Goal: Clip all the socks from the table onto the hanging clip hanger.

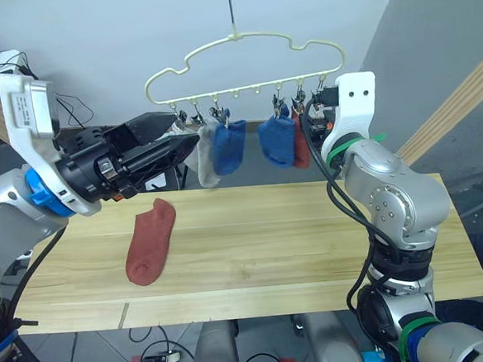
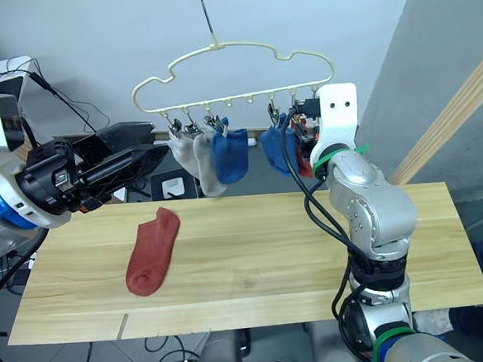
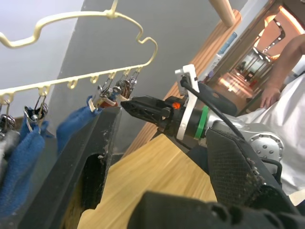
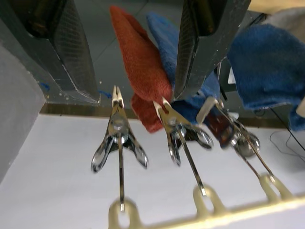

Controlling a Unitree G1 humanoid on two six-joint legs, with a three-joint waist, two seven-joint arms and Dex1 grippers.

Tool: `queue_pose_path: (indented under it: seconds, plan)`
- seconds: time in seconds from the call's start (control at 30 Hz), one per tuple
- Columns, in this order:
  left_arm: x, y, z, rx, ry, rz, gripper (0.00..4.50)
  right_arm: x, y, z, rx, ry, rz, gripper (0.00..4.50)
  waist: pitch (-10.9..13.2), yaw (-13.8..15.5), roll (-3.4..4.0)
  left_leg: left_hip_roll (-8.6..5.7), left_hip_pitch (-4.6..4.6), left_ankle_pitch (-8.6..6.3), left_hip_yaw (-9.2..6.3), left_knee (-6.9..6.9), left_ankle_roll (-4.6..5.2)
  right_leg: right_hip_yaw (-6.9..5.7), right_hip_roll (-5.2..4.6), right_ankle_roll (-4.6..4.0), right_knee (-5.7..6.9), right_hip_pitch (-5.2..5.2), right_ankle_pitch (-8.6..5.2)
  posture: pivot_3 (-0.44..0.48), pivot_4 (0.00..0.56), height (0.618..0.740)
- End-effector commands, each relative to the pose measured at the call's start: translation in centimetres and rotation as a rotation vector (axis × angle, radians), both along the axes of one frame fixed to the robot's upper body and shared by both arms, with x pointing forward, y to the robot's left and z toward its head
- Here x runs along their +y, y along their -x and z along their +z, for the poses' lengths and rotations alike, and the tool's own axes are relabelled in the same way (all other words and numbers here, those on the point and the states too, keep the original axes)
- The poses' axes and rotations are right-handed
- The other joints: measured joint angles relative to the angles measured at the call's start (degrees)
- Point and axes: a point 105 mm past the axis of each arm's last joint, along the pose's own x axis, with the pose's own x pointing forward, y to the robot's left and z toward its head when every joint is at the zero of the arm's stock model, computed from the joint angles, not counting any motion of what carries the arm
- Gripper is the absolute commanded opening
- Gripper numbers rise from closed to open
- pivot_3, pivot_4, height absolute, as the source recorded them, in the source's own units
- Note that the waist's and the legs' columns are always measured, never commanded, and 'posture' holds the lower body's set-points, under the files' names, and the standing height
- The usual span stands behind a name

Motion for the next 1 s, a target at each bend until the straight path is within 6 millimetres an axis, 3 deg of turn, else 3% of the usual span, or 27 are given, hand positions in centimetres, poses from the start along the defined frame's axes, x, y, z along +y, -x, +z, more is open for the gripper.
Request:
queue_pose_path:
  seconds: [0.03, 1.0]
  plan:
    - [-0.4, 0.7, 0.6, -0.034, -0.011, -0.015, 3.23, -0.1, 0.8, 1.2, -0.058, -0.010, -0.002, 2.56, 0.2, 0.0, 0.00, 0.00, 0.00, 0.00, 0.00, -0.04, 0.00, 0.00, 0.00, 0.00, -0.05, 0.00, 0.00, -0.108, 0.422, 0.740]
    - [-0.6, 1.5, 1.3, -0.041, -0.009, -0.064, 3.23, -0.9, -0.6, 2.3, -0.099, -0.007, -0.047, 2.56, 0.8, 0.0, -0.03, 0.00, -0.04, 0.00, 0.09, -0.77, -0.01, -0.01, -0.04, -0.08, -0.58, -0.13, 0.04, -0.090, 0.387, 0.740]
